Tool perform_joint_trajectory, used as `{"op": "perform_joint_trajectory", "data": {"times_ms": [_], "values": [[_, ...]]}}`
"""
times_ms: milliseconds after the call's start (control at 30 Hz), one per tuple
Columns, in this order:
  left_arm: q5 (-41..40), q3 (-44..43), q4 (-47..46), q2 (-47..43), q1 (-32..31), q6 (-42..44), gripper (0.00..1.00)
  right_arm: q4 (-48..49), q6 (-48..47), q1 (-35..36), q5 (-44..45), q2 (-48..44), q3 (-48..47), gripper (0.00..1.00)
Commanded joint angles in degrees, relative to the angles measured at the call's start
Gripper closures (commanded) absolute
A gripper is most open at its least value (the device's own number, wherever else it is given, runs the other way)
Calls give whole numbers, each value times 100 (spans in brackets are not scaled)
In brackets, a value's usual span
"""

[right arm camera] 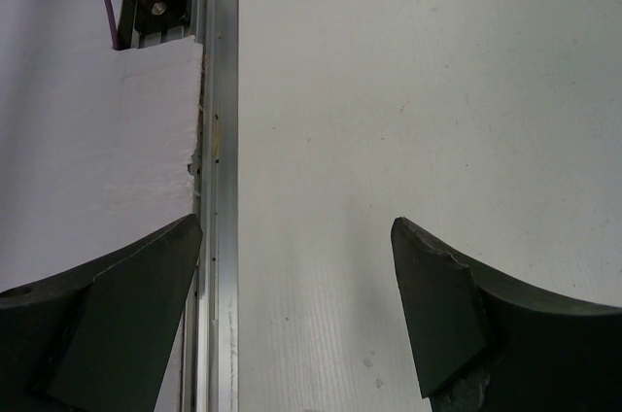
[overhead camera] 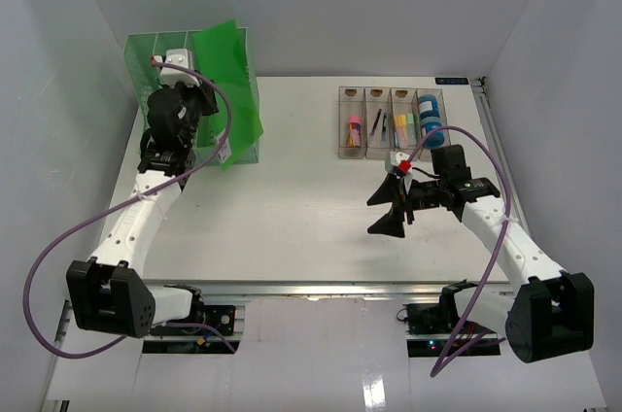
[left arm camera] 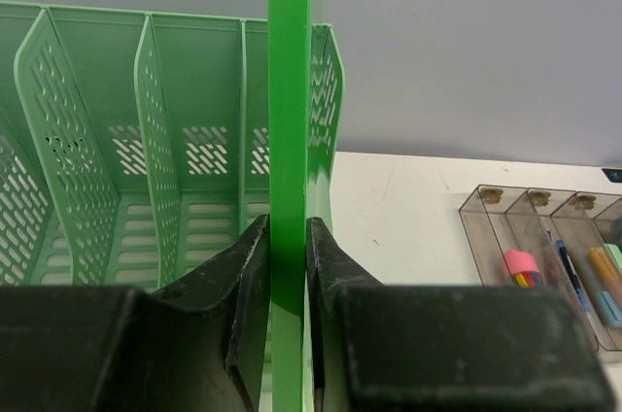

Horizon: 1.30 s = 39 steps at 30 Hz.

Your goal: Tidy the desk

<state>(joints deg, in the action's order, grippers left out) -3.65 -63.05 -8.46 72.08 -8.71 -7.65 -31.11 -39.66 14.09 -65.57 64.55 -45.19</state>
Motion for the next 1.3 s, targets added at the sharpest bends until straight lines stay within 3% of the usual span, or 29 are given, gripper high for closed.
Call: {"op": "perform_joint_trajectory", "data": {"times_ms": [0,200,500,1267], "values": [[154,355,-24,-480,44,-189,100,97,-86,-29,-202,-57,-7,15],[317,600,148,-632,45,-529,97,97,-86,-29,-209,-95,1,15],[688,469,731,-629,54,-635,66,80,-86,-29,-211,-179,-7,15],[1195,-1582,2151,799,138,-278,63,44,-86,-29,-298,-282,-20,15]]}}
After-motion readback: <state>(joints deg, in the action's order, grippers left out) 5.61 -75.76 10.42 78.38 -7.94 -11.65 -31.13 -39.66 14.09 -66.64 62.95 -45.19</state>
